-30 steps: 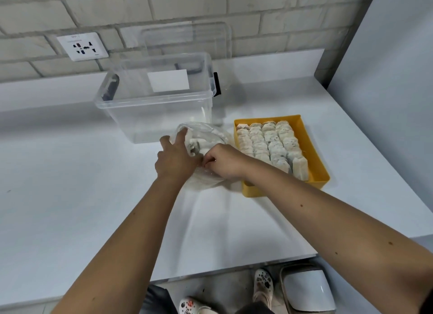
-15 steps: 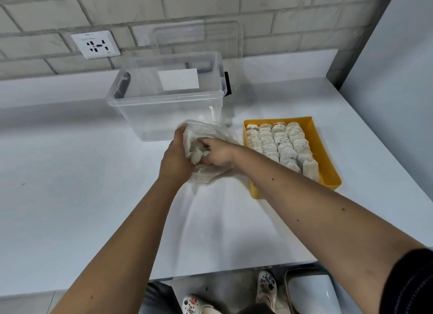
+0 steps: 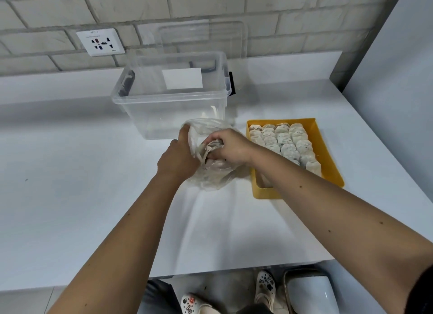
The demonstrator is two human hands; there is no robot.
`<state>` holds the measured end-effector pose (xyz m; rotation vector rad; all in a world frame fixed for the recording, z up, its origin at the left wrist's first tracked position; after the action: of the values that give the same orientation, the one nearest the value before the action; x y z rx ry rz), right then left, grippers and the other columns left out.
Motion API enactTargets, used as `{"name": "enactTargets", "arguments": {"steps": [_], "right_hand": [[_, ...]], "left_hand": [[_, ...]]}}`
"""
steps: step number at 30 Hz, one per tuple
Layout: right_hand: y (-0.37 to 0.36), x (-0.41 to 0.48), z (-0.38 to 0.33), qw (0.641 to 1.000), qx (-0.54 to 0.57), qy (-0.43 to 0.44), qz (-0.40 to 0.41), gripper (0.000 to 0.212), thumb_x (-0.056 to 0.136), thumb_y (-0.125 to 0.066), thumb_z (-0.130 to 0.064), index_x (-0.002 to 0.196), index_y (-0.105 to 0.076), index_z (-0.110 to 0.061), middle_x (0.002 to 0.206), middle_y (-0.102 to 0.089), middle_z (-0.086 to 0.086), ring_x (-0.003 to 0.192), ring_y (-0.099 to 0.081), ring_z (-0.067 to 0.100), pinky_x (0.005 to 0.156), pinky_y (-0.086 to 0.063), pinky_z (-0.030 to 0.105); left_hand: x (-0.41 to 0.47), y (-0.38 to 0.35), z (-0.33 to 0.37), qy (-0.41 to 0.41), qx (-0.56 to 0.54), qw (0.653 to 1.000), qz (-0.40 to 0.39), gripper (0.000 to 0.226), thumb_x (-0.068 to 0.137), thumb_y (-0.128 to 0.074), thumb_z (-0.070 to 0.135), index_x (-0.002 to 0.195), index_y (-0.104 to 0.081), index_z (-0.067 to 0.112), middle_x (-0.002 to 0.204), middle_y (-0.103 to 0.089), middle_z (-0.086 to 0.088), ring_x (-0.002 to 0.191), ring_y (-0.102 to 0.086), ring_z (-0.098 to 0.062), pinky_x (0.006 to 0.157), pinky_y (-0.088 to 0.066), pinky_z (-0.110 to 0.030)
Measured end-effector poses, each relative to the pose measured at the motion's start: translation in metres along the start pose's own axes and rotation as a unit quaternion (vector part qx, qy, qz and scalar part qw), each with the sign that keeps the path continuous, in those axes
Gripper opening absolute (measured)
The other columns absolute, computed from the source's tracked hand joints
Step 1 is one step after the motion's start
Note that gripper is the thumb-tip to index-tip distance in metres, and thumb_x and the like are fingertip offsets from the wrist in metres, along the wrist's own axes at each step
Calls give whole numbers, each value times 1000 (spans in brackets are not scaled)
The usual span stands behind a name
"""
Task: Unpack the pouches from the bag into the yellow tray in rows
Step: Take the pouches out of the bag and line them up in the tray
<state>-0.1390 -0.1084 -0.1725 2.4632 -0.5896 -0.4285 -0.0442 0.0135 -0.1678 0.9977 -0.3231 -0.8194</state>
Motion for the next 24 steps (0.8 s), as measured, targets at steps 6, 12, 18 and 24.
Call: {"name": "enactTargets", "arguments": {"steps": [6,12,18,24], "right_hand": [[17,-18,6,997,46,33,58,40,76,-82,-11,111,-66,-22,106,-68,-1,91,-68,16,81,-55,24],[22,-25,15,981,190,-30,38,31,80,-77,-4,106,-60,-3,92,-72,18,80,-73,31,77,-60,45],[31,-39,14,942,322,-34,85,17,87,-71,-13,104,-69,-9,91,-70,1,78,-67,12,74,-60,27],[23,-50,0,823,556,-108,45,16,90,-67,-31,87,-69,-15,72,-61,0,65,-51,11,60,-46,23]], "left_hand": [[-10,0,12,-31,52,998,-23,85,81,-77,27,151,-30,37,160,-11,-14,128,-46,-42,99,-44,-45],[-15,5,20,-118,31,987,100,52,79,-80,26,128,-62,32,156,-31,-9,142,-28,-34,111,-31,-44],[-27,7,26,-144,-153,957,199,37,87,-70,15,123,-63,20,126,-55,6,122,-50,-17,99,-44,-30],[-31,-3,46,-69,-307,946,83,69,87,-75,34,145,-44,16,124,-57,10,103,-61,-2,81,-46,-3]]}}
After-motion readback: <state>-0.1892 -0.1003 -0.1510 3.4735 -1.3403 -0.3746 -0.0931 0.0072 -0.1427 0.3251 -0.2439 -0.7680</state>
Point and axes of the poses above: each hand's wrist, its own x-axis towards the middle knuckle, its own y-axis out of the back of the hand, z = x × y, the point moved 3 cm from there along x, towards the middle knuckle
